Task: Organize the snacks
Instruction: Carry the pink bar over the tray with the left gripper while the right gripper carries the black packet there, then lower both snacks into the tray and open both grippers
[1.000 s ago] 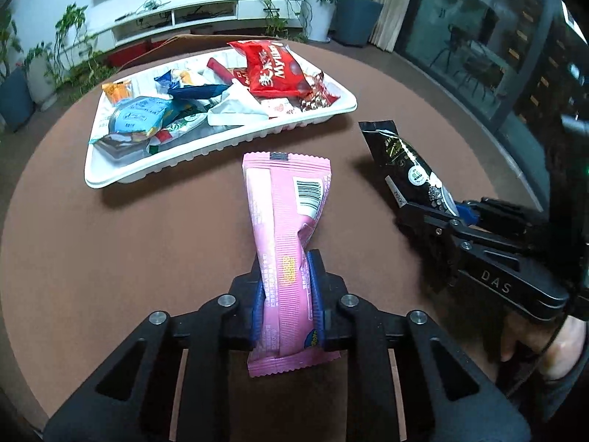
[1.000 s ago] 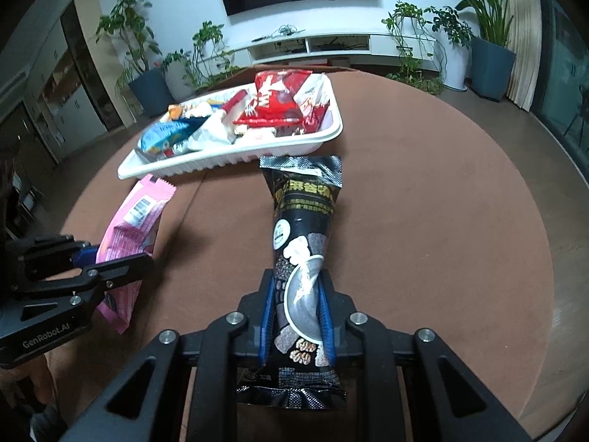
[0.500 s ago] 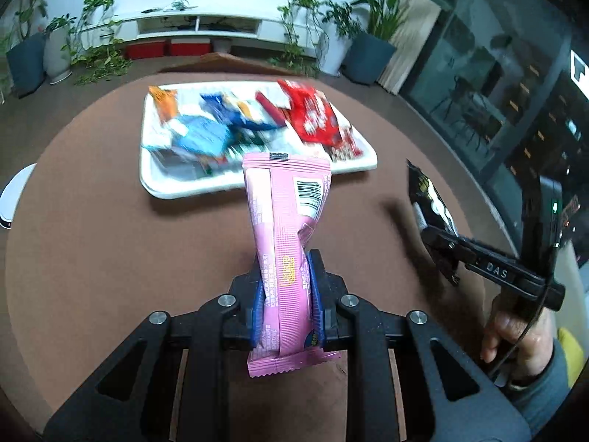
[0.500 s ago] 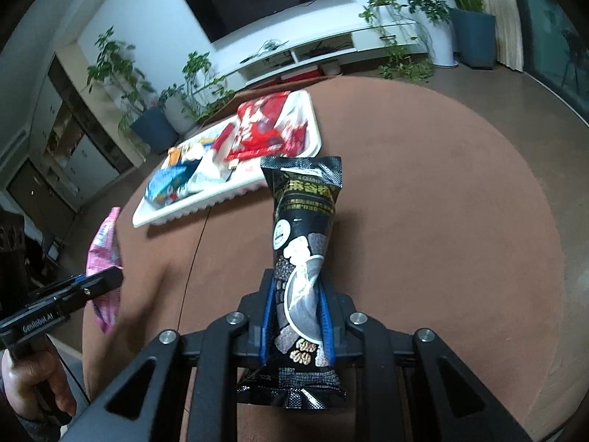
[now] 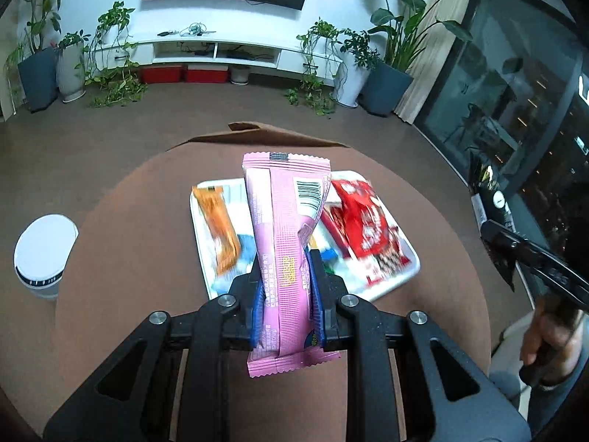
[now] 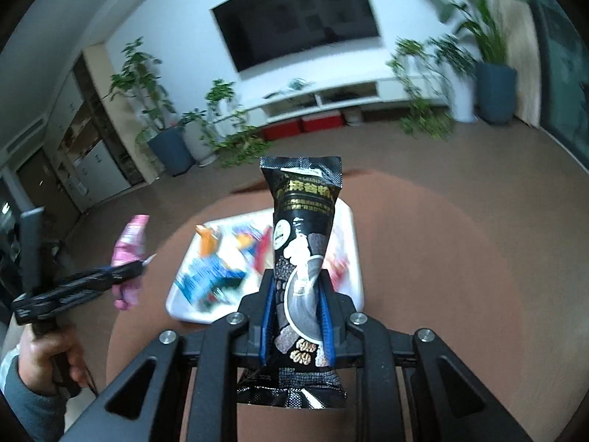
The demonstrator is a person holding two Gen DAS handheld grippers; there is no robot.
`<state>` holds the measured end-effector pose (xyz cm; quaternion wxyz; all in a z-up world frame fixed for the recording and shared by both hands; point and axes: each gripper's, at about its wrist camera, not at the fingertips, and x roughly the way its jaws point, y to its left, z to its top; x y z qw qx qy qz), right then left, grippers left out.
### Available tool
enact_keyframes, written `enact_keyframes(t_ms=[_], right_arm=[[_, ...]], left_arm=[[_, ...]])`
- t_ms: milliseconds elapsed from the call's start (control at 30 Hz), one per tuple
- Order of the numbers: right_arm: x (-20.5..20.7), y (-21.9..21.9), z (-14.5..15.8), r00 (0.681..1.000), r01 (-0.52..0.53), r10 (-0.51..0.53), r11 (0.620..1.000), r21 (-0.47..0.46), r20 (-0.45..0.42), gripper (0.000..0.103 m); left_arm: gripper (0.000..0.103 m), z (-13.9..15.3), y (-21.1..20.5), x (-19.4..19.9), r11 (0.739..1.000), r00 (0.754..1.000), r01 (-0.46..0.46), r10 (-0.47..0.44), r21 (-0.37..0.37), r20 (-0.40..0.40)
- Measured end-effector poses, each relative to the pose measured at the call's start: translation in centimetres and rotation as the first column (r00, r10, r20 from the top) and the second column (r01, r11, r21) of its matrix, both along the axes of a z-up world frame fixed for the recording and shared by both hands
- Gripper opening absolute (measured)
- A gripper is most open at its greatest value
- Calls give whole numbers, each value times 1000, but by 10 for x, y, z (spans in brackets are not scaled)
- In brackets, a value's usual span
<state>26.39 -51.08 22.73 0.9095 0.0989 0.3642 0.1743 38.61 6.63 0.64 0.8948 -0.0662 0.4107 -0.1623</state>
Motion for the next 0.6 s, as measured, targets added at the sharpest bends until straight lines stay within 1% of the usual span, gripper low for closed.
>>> enact_keyframes(t_ms=[133,300,433,600], right_arm=[[33,38,2,998,-54,53,998,-33,-16,23],[69,80,-25,990,-112,103,989,-94,-94,23],[87,92,-52,982,-125,104,984,-126,-159,23],[97,100,-76,973,-130,99,981,-144,-207,23]], left_arm=[[19,-7,0,35,1000,999,3,-2,5,-32],[19,-34,-5,75,1000,997,7,-5,14,-82],[19,-52,-11,88,1000,995,9,-7,23,-98],[19,-76,-22,103,999,992,7,-3,33,-129]])
